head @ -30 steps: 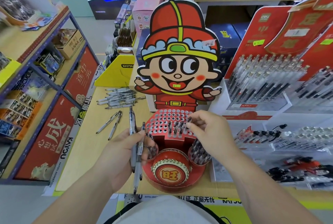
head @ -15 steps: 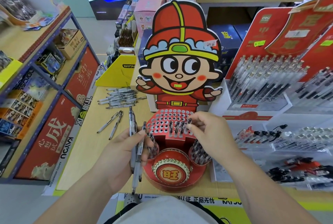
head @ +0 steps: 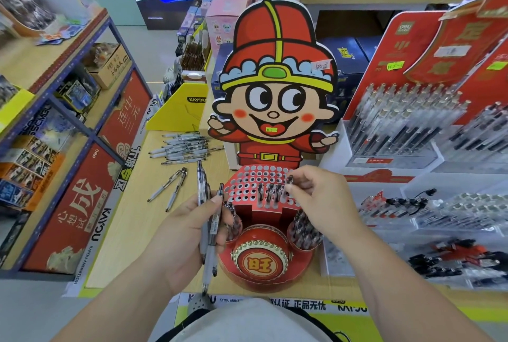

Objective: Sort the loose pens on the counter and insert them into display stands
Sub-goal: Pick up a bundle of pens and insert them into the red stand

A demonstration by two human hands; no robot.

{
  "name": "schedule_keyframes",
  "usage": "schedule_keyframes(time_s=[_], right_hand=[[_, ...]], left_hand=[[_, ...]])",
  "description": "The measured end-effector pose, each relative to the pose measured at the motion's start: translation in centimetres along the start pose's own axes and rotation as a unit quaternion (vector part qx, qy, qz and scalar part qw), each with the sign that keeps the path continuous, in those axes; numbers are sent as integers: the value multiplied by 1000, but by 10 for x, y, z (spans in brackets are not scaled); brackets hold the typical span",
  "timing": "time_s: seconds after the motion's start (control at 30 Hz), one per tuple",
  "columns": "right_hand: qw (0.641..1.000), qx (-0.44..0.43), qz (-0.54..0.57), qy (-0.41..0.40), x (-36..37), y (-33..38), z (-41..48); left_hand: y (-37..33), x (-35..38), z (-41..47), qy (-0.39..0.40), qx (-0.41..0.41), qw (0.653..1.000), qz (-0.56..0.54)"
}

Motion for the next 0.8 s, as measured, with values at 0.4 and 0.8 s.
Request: schedule_keyframes(time_s=[0.4, 0.8], right_hand=[[1000, 9, -24, 7, 2, -3, -2], [1000, 21, -8, -4, -16, 14, 2]], left_hand=[[0, 0, -2, 1, -3, 1000, 9], [-11, 19, -13, 59, 4, 998, 8]])
Point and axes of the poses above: each hand's wrist, its own z-axis towards the middle knuckle, its own x-axis out of the palm, y = z × x, the point moved 3 cm from there along z, towards the middle knuckle, and after that the axes turned 15 degrees about -x, right-handed, at the moved point
